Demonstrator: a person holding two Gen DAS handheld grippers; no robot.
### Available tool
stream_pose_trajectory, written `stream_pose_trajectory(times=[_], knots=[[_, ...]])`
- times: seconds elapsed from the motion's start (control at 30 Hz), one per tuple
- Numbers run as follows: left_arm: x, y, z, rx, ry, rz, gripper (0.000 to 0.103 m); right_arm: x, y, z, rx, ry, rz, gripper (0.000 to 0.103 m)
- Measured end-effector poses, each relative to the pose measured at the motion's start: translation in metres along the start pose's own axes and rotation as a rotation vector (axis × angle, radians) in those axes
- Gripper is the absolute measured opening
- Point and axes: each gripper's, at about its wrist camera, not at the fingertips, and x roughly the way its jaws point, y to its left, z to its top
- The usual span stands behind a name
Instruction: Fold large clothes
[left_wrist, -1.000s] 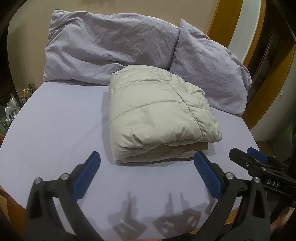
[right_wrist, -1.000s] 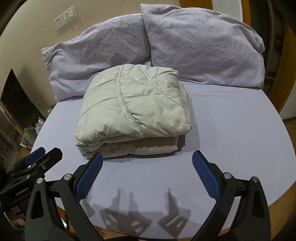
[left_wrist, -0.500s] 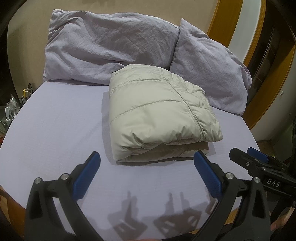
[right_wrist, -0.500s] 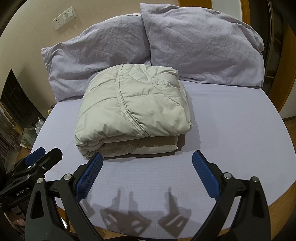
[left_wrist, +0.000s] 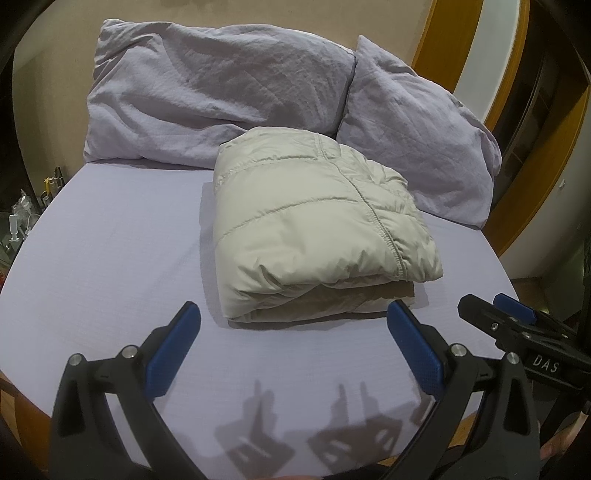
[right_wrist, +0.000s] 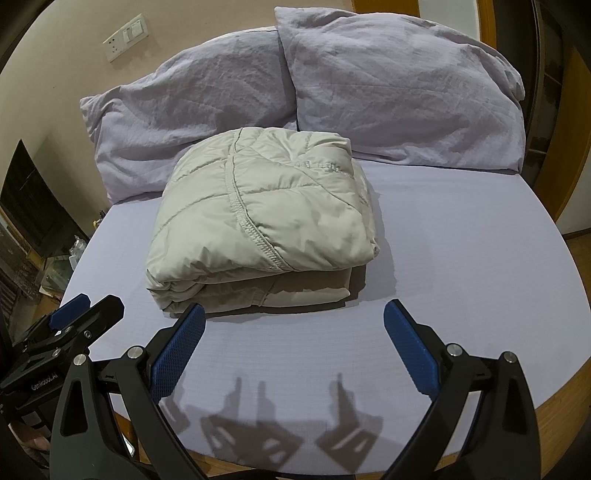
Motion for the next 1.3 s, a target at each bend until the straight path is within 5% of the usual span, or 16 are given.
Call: stream_pose_trajectory(times=[1.3], knots=[[0.0062,0.0031,0.0018,-0.006,0.010,0.003,0.101,0.0019,-0.0008,0.0032,0.000,0.005,0.000,0.099]])
